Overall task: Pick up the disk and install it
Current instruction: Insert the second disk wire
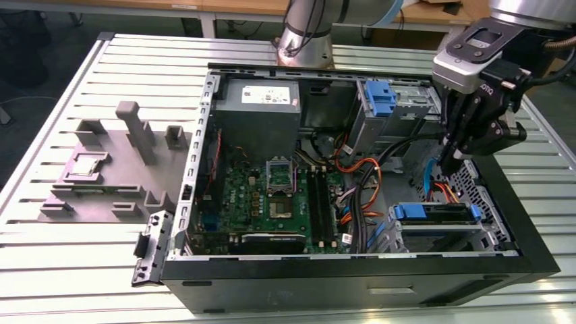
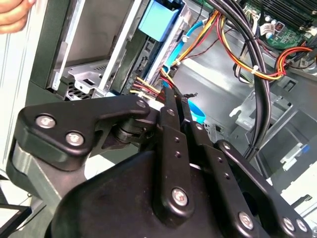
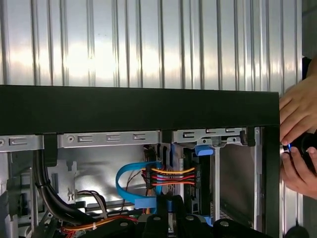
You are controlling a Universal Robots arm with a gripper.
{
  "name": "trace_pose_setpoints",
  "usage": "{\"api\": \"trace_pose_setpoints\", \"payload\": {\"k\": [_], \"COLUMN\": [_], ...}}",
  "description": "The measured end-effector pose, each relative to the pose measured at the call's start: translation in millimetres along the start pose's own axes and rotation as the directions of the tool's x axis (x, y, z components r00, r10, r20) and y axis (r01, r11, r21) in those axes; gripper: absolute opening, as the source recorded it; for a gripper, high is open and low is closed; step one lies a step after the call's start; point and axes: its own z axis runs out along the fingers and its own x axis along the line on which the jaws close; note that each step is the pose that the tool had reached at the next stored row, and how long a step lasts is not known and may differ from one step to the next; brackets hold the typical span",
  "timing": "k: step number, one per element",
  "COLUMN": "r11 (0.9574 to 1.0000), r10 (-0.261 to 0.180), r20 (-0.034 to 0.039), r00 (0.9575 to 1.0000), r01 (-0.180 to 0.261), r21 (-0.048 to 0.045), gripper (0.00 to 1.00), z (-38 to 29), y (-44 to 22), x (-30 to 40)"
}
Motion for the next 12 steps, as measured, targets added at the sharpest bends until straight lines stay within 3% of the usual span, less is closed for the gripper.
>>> {"api": "trace_pose_setpoints", "payload": {"k": [12], "r11": [0.9999], "r10": [-0.011], "r20": [0.0002], "r00": [0.9999], "r01": [0.011], "r21": [-0.0047], "gripper": [0.16], "z": [0.6], "y": [-0.5], "x": [-1.3]}}
